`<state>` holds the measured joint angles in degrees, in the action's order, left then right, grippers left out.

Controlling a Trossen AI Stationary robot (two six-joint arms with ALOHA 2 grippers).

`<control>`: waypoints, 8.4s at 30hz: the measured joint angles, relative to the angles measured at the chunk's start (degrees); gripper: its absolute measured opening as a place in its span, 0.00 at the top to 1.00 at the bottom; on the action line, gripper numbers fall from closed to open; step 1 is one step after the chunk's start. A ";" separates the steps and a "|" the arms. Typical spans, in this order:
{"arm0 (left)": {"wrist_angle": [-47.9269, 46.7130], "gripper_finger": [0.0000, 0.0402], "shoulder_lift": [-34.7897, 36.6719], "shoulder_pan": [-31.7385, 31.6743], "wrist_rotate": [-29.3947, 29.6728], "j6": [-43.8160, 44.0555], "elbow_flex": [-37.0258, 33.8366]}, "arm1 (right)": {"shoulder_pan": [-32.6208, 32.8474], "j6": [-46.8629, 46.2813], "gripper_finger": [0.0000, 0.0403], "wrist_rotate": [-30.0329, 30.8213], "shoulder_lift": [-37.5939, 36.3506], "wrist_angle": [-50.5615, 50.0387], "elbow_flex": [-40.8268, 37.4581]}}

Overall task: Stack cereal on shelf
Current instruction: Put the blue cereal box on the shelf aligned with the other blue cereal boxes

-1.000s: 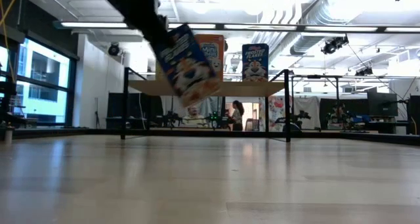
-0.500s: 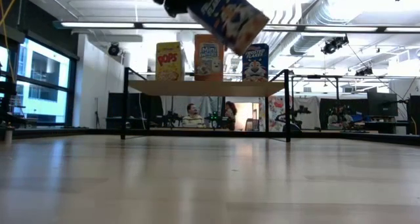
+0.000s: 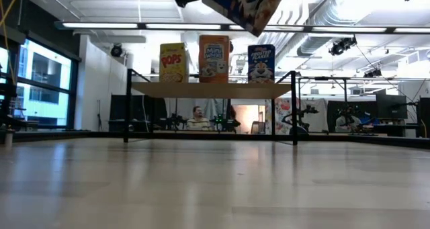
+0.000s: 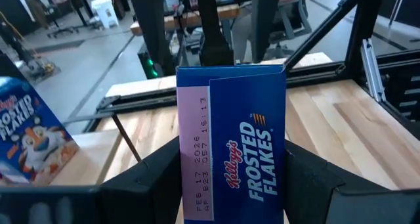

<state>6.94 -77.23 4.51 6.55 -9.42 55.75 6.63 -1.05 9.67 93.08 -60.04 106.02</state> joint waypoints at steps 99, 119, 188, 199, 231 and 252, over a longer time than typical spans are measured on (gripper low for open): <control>2.46 0.34 12.33 -2.60 -3.71 -1.19 -0.04 | -11.59 9.91 0.66 -2.63 -4.57 -8.05 0.00; -0.90 0.34 13.22 -2.60 -3.73 -0.78 -0.09 | -23.87 12.25 0.66 -13.06 -29.01 33.98 -44.22; -1.57 0.34 13.16 -4.24 0.50 -0.71 -0.04 | -43.52 19.13 0.66 -33.23 -26.32 49.34 -55.52; -1.57 0.34 13.16 -4.24 0.50 -0.73 -0.04 | -43.52 19.11 0.66 -33.23 -26.29 49.21 -55.48; -1.57 0.34 13.16 -4.24 0.50 -0.73 -0.04 | -43.89 16.07 0.43 -29.59 -28.40 47.27 -55.47; -1.57 0.34 13.16 -4.24 0.50 -0.71 -0.04 | -43.72 11.67 0.43 -26.10 -37.68 36.18 -55.47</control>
<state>5.37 -64.07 0.27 7.05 -10.13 55.70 -37.08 10.63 -16.43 55.40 -23.85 50.54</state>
